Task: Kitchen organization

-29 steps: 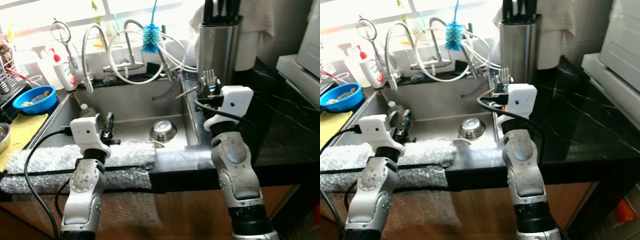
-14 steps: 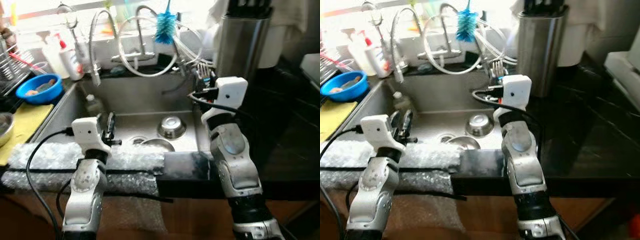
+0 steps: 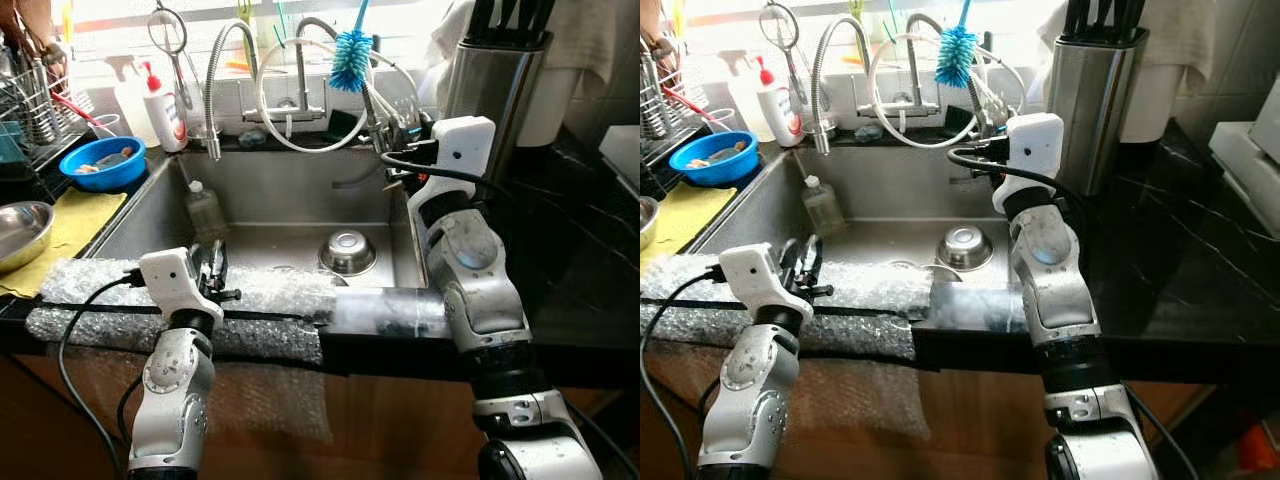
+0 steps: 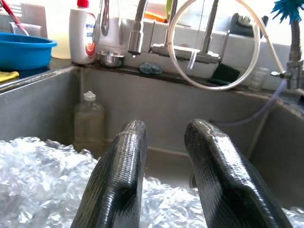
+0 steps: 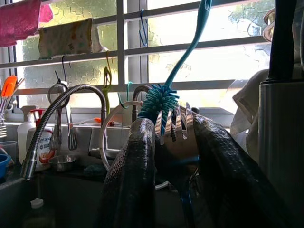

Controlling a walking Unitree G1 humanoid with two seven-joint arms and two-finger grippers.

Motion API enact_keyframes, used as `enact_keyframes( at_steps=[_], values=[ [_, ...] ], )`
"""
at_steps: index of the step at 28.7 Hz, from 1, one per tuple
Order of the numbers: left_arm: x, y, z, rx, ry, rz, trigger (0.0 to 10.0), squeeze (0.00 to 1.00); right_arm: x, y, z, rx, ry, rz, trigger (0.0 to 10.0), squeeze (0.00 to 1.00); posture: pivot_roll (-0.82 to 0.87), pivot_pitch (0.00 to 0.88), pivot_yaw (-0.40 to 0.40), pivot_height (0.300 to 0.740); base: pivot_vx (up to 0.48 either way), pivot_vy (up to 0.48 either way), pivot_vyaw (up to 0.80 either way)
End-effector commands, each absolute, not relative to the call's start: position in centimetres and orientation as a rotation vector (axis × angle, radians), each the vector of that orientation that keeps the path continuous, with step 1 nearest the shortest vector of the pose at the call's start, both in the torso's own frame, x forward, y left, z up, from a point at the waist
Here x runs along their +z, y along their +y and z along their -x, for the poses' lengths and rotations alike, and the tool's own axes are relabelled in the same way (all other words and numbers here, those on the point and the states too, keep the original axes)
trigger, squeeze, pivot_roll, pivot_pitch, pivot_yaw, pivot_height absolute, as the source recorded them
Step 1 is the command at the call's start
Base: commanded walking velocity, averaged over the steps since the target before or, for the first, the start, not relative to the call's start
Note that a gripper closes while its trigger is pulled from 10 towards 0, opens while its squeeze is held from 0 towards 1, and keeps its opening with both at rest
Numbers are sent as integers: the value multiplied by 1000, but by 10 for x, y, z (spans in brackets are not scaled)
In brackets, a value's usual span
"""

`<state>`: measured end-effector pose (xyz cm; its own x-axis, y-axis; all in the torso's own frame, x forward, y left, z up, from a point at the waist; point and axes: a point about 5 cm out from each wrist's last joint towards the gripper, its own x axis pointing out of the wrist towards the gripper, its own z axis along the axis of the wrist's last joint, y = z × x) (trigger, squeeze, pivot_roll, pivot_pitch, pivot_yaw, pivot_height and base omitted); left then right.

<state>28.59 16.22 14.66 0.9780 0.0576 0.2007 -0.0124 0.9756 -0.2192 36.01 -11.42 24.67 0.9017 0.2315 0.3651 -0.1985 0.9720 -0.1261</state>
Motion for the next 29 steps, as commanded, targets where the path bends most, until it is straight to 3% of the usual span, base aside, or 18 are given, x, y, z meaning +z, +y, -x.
enact_keyframes(
  at_steps=[1, 12, 20, 29],
  values=[
    [149, 161, -289, 36, -219, 234, 10000, 0, 256, -109, -364, 255, -405, 85, 10000, 0, -68, 0, 37, 740, 0, 0, 0],
    [147, 159, -284, 46, -224, 242, 10000, 0, 251, -109, -381, 352, -344, 84, 10000, 0, -49, 0, 22, 740, 0, 0, 0],
    [149, 160, -279, 26, -212, 227, 10000, 0, 215, -122, -410, 367, -51, 16, 10000, 0, 29, 0, 9, 740, 0, 0, 0],
    [148, 157, -273, 5, -197, 235, 10000, 0, 186, -136, -411, 332, 153, -2, 10000, 0, 67, 0, -2, 740, 0, 0, 0]
  ],
)
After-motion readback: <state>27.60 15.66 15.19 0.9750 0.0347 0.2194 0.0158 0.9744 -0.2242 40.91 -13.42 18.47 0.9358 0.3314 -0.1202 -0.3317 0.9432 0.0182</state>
